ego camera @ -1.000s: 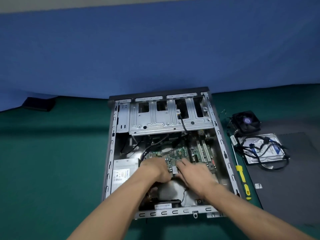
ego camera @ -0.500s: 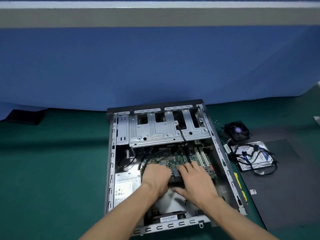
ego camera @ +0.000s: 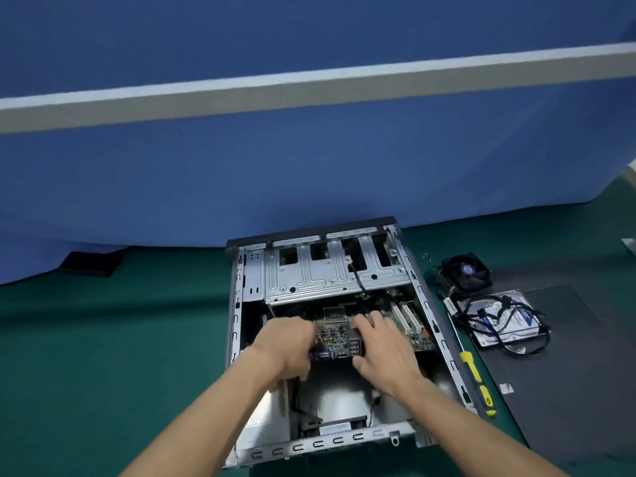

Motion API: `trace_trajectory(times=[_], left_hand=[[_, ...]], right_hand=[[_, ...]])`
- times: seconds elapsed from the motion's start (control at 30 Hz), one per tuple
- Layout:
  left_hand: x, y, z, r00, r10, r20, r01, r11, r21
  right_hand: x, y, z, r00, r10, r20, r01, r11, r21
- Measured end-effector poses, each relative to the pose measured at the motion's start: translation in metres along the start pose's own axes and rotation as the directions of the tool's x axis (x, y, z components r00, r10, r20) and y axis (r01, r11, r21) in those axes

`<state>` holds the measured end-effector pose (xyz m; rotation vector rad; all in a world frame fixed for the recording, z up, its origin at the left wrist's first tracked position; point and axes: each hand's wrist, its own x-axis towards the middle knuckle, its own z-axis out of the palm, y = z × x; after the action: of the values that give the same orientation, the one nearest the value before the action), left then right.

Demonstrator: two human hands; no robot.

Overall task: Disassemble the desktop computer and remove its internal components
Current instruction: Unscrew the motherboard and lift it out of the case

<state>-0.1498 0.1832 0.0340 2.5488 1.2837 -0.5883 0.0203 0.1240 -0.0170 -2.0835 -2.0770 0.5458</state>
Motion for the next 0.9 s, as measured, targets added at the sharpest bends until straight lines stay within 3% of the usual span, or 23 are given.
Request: trace_trajectory(times=[0.2, 0.37, 0.57, 0.67, 0.77, 0.9], left_hand=[[-0.024, -0.016, 0.012, 0.993, -0.036, -0.114, 0.016, 0.985, -0.171], [-0.032, -0.023, 0.023, 0.975, -0.199, -0.099, 0.147, 0.911, -0.385], [-0.032, -0.013, 0.033, 0.960, -0.199, -0.199, 0.145, 0.956, -0.257], [-0.029, -0.006, 0.038, 0.926, -0.289, -0.244, 0.215, 0.933, -0.287], [-0.029, -0.010, 0.045, 0.875, -0.419, -0.242, 0.270, 0.838, -0.475], [-0.033, -0.015, 0.047, 0.786, -0.591, -0.179, 0.270, 0.590, -0.761]], right_hand=[[0.000, -0.003, -0.010, 0.995, 0.071, 0.074, -0.083, 0.981, 0.175], [-0.003, -0.002, -0.016, 0.992, 0.100, 0.081, -0.117, 0.960, 0.253], [-0.002, -0.007, -0.026, 0.986, 0.159, 0.057, -0.169, 0.915, 0.367], [0.000, -0.027, -0.026, 0.985, 0.165, 0.056, -0.174, 0.913, 0.370], [0.006, -0.042, -0.029, 0.983, 0.166, 0.074, -0.181, 0.918, 0.352], [0.012, -0.043, -0.044, 0.975, 0.194, 0.105, -0.219, 0.912, 0.347]])
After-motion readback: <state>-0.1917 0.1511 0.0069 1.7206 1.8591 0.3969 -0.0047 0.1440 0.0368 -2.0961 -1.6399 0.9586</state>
